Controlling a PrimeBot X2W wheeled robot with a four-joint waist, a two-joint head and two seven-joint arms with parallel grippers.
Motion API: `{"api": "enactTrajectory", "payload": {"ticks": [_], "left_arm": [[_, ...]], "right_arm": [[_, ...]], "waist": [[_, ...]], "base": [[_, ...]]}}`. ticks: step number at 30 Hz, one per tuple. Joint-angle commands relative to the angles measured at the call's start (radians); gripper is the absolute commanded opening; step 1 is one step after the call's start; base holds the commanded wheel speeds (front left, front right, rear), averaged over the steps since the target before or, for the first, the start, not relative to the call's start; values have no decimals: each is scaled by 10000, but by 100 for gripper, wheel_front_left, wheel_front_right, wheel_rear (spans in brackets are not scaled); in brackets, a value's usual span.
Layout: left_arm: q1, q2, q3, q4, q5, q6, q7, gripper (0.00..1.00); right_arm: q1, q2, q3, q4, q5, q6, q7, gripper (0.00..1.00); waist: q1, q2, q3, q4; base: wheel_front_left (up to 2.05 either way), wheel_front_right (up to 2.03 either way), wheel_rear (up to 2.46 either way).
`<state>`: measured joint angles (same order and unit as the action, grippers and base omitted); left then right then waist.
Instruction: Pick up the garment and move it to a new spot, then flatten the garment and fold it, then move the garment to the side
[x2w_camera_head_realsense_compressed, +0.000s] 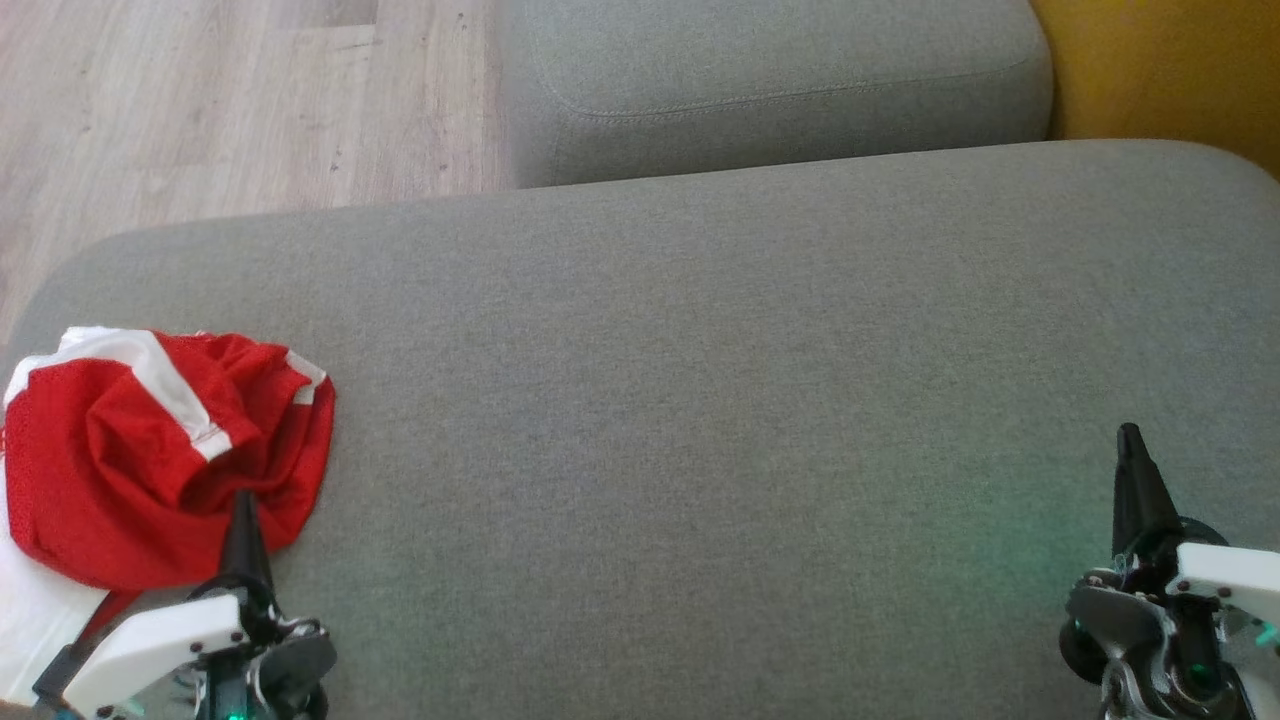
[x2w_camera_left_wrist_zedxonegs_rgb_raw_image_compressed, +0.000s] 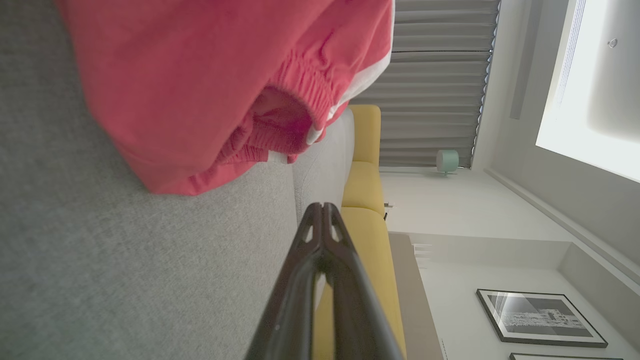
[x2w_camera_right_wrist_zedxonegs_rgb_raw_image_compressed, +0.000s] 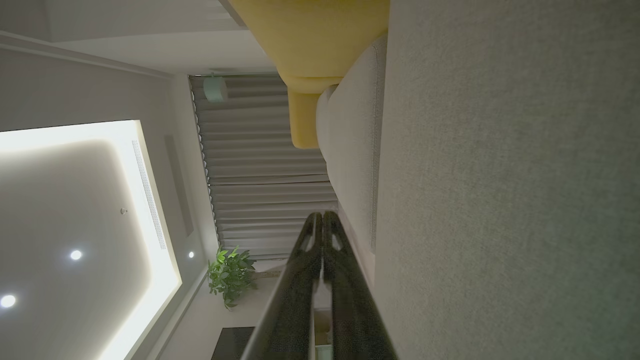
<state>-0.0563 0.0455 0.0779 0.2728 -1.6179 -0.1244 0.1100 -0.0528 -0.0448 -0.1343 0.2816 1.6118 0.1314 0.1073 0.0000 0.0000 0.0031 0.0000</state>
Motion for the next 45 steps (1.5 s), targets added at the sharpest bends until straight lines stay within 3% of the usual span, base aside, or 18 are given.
{"api": "enactTrajectory", "payload": {"ticks": [1,3,4,7,19,34,45], "left_arm": [[-516,47,355,-279,89,-63,29,0],[-516,47,355,-279,89,-63,29,0],[5,-2,-9,39,3,13,-2,100],[209,-13,-72,468,6,13,-9,100],[157,-8,-226,354,727,16,-365,100],[179,0,-567,-262,2905,338,-812,100],[177,4,-879,-469,4256,595,-1109,100]], "right_arm": [[-551,-54,209,-368,-28,-7,56,0],[-551,-54,209,-368,-28,-7,56,0],[8,2,4,44,2,0,0,100],[238,32,21,489,4,0,-4,100],[157,-47,487,310,-504,-1,-361,100],[122,7,604,144,-3372,-2,-806,100],[126,6,857,42,-4705,-2,-1101,100]], "waist": [[0,0,0,0],[0,0,0,0],[0,0,0,0],[0,0,1,0],[0,0,5,10],[0,0,40,74],[0,0,15,103]], "base": [[0,0,0],[0,0,0],[0,0,0],[0,0,0],[0,0,0],[0,0,0],[0,0,0]]}}
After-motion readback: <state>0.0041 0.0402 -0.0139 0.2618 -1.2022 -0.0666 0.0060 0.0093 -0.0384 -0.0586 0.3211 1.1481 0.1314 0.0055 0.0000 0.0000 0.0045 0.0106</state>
